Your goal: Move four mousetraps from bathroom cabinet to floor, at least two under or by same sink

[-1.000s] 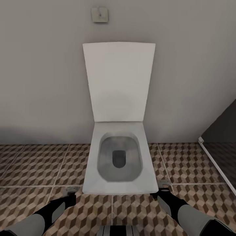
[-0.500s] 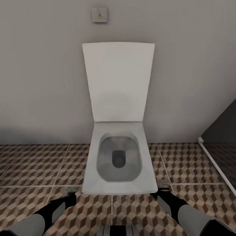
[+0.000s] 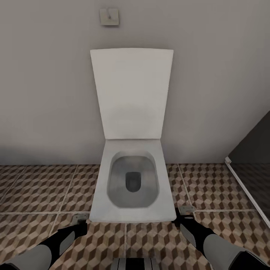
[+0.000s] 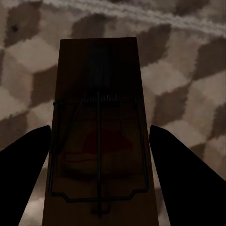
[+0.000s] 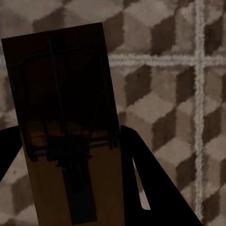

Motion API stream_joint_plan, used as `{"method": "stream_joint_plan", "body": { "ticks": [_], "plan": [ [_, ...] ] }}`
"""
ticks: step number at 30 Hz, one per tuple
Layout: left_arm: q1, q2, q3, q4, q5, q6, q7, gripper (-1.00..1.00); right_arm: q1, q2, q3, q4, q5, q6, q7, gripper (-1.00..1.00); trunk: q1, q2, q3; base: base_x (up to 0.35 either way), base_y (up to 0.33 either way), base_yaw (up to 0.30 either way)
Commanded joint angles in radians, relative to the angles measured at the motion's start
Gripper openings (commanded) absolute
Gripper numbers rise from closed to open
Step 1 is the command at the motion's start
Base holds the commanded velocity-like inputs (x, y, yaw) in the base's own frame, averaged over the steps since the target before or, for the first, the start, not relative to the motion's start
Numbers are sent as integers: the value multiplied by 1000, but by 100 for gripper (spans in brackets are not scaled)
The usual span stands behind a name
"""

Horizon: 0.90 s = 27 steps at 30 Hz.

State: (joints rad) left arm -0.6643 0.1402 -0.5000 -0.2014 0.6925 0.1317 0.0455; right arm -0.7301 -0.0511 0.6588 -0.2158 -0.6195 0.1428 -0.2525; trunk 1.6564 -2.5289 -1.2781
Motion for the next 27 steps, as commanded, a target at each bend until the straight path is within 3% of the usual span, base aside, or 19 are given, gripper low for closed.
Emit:
{"method": "stream_joint_plan", "body": {
  "ticks": [1,7,20,27],
  "plan": [
    [0,1,-8,-3,9,5,5,-100,0,-1,8,-4,-9,6,-7,-100,0,0,-1,0,-3,0],
    [0,2,-7,-3,9,3,5,-100,0,-1,8,-4,-9,6,-7,-100,0,0,-1,98,-1,0],
    [0,2,-9,-3,8,-40,3,-100,0,-2,8,-4,-9,4,-8,-100,0,0,-1,280,0,0],
    [0,2,-8,-3,9,-36,-4,-100,0,-3,8,-4,-8,0,-8,-100,0,0,-1,76,0,0]
  ]
}}
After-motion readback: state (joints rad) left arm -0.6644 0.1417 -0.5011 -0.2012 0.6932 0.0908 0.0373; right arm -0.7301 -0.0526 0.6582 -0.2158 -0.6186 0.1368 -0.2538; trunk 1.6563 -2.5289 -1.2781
